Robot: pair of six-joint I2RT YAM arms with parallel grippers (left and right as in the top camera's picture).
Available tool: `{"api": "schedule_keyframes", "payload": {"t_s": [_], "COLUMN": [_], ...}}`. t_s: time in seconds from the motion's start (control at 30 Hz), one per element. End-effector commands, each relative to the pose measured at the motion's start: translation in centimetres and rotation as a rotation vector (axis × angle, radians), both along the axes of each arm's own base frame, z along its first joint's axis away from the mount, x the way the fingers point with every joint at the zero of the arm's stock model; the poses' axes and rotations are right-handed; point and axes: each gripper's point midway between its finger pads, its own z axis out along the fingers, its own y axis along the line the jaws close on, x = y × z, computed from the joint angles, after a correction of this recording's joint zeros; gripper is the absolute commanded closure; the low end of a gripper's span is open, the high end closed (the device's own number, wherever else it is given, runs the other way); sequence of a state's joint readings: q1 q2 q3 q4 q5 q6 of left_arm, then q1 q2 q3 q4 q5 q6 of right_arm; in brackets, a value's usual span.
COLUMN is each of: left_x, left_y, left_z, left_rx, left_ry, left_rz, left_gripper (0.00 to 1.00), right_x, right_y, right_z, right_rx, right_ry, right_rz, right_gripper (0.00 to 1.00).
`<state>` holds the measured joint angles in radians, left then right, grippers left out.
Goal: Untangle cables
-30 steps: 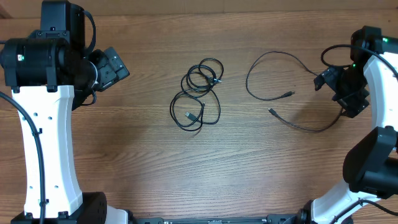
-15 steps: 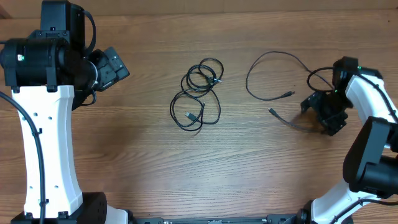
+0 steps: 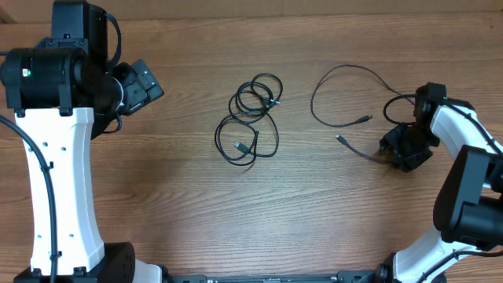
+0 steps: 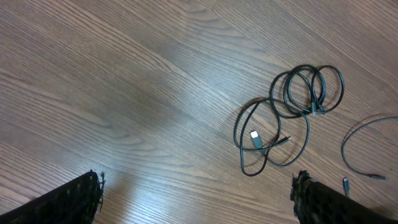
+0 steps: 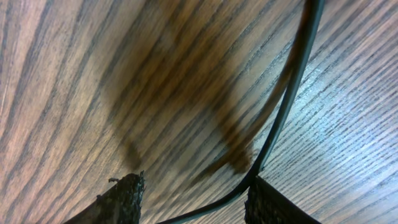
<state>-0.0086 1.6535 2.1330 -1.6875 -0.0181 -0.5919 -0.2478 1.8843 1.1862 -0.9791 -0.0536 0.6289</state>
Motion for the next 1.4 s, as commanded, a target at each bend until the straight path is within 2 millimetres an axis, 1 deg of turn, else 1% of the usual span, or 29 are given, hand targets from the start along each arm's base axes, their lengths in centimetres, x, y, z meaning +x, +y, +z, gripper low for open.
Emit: {"api": "schedule_keyframes", "payload": {"t_s": [0.0, 0.03, 0.07, 0.13, 0.17, 0.4, 0.5, 0.63, 0.73, 0.93, 1.07, 1.13, 1.23, 1.27, 1.37], "left_x": [0.1, 0.1, 0.1, 0.1, 0.1, 0.1, 0.1, 0.1, 0.1, 0.1, 0.1, 0.1, 0.1, 0.1, 0.1], "left_y": [0.0, 0.0, 0.0, 0.0, 0.0, 0.0, 0.0, 0.0, 0.0, 0.0, 0.0, 0.0, 0.0, 0.0, 0.0], "left_z": [-0.4, -0.4, -0.4, -0.4, -0.4, -0.4, -0.4, -0.4, -0.4, -0.4, -0.4, -0.4, -0.4, -0.4, -0.4], "left_rx": [0.007, 0.007, 0.007, 0.006, 0.007, 0.006, 0.006, 0.006, 0.006, 0.007, 0.006, 0.007, 0.006, 0.006, 0.006], "left_ry": [0.014, 0.014, 0.014, 0.014, 0.014, 0.014, 0.014, 0.014, 0.014, 0.014, 0.014, 0.014, 0.014, 0.014, 0.014], "left_rz": [-0.017, -0.017, -0.017, -0.017, -0.017, -0.017, -0.017, -0.017, -0.017, -0.017, -0.017, -0.017, -0.017, -0.017, -0.017], "left_gripper": [0.00, 0.00, 0.00, 0.00, 0.00, 0.00, 0.01, 0.00, 0.00, 0.00, 0.01, 0.00, 0.00, 0.01, 0.00], "right_x": [-0.1, -0.3, -0.5, -1.0, -1.3, -2.5, -2.5, -1.8, -1.0, -0.9, -0.6, 0.0, 1.1, 1.5, 3.6], "right_y": [0.1, 0.2, 0.2, 0.4, 0.4, 0.8, 1.1, 1.8, 2.3, 2.7, 2.7, 2.5, 2.0, 1.9, 1.4], "right_z": [-0.3, -0.3, -0.3, -0.3, -0.2, -0.1, -0.1, -0.3, -0.6, -1.5, -1.8, -1.8, -1.8, -1.8, -1.7], "right_rx": [0.006, 0.008, 0.010, 0.016, 0.019, 0.032, 0.031, 0.023, 0.013, 0.002, -0.001, -0.009, -0.024, -0.026, -0.042], "right_ry": [0.005, 0.013, 0.022, 0.044, 0.058, 0.107, 0.107, 0.084, 0.052, 0.036, 0.019, -0.003, -0.050, -0.067, -0.154], "right_rz": [-0.004, -0.004, -0.003, -0.003, -0.003, 0.002, 0.012, 0.042, 0.043, -0.001, 0.003, 0.004, -0.001, -0.003, 0.003], "right_gripper": [0.45, 0.36, 0.19, 0.10, 0.07, 0.07, 0.09, 0.10, 0.15, 0.25, 0.38, 0.44, 0.50, 0.54, 0.67]}}
